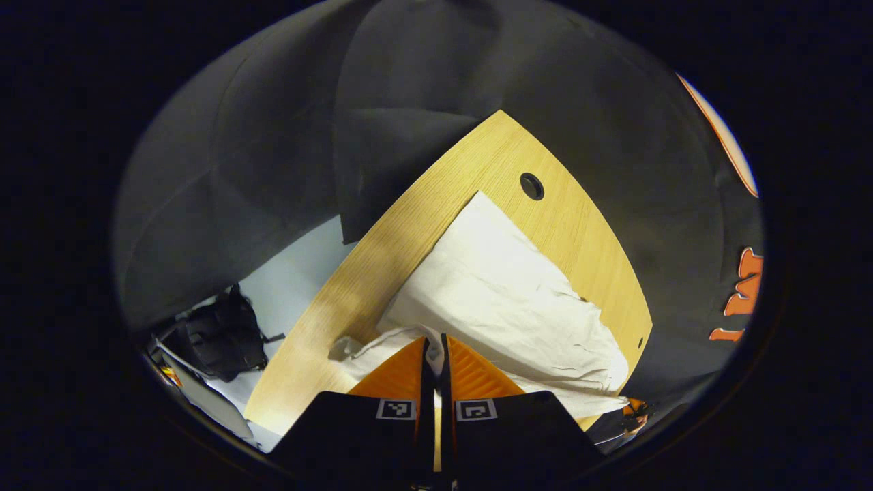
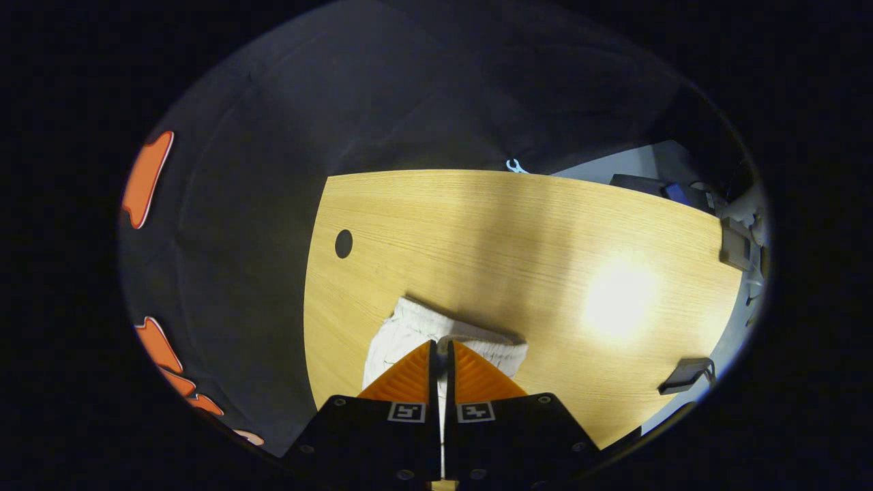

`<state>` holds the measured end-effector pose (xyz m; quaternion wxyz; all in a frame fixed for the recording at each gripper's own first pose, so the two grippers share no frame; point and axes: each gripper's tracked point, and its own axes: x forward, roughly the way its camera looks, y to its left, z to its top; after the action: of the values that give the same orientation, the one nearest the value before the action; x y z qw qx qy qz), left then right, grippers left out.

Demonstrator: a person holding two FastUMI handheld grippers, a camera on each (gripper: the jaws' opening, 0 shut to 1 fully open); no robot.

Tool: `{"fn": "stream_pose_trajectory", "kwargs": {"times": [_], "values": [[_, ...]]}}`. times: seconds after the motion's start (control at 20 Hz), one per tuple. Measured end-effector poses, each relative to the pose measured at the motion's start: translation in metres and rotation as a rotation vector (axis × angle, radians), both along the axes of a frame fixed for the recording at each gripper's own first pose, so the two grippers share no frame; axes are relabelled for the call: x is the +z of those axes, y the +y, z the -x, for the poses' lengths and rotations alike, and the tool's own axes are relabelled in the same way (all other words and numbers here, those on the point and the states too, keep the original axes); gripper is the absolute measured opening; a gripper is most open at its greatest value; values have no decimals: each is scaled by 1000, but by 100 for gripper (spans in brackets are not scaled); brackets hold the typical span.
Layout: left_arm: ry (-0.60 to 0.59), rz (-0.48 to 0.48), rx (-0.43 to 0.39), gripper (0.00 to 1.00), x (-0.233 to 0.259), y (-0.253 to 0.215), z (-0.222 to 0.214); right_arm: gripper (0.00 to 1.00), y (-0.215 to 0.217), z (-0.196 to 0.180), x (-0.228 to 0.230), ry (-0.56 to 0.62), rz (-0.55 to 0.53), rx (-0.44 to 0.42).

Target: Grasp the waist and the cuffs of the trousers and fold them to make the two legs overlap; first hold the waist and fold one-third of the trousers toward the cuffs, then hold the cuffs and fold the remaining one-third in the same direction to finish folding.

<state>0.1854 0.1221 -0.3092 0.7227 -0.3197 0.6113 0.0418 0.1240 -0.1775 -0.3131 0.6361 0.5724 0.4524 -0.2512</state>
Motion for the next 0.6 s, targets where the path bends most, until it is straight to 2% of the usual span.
{"fn": "stream_pose_trajectory", "kwargs": {"times": [0.1,0.2,0.35,0.45,0.6], "values": [[-31,-37,-65,7,-4,-3,-21,2,4,-18,-3,-8,-20,-2],[-71,-82,-92,7,-3,-6,-48,2,7,-35,-6,-27,-23,10],[-133,-76,-61,7,5,-13,-82,2,11,-61,-3,-52,-49,11],[-129,-77,-27,8,2,-14,-95,2,8,-64,-4,-54,-49,22],[-128,-122,-24,7,-6,-11,-105,2,8,-68,-12,-68,-54,32]]}}
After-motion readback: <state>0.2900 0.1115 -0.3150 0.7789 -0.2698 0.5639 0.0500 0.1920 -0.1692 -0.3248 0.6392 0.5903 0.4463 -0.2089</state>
